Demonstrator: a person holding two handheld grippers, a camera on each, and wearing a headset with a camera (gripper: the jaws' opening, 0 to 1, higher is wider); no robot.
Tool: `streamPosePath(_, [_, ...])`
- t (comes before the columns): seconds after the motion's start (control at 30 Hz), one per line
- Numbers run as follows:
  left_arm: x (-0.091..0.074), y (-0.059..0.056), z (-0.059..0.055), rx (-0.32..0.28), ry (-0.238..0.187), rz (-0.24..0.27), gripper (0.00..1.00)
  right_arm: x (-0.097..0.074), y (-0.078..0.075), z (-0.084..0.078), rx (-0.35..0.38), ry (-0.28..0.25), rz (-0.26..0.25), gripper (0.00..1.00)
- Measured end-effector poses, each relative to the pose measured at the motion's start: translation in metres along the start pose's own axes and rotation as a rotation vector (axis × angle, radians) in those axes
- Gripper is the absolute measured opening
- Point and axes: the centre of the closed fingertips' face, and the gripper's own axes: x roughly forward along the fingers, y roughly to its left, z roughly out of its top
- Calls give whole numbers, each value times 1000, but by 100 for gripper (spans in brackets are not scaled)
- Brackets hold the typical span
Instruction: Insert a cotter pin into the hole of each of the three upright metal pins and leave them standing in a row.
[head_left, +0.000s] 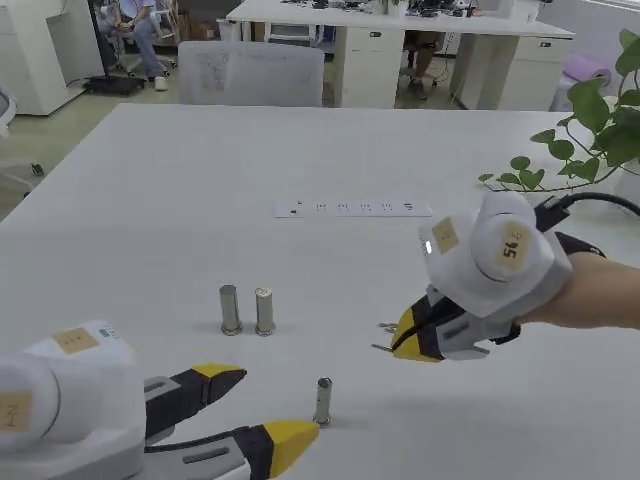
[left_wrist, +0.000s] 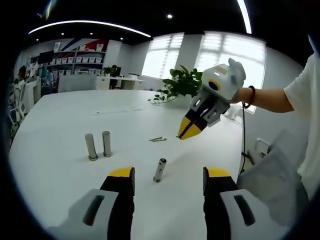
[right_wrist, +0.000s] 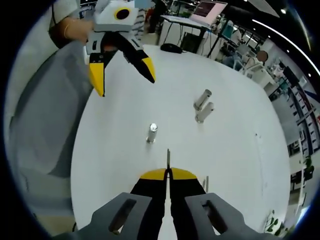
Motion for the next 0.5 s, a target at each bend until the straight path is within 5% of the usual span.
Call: streamPosePath(0.5, [13, -19, 5, -119, -15, -61, 37, -3, 32, 26, -66, -63, 23, 2])
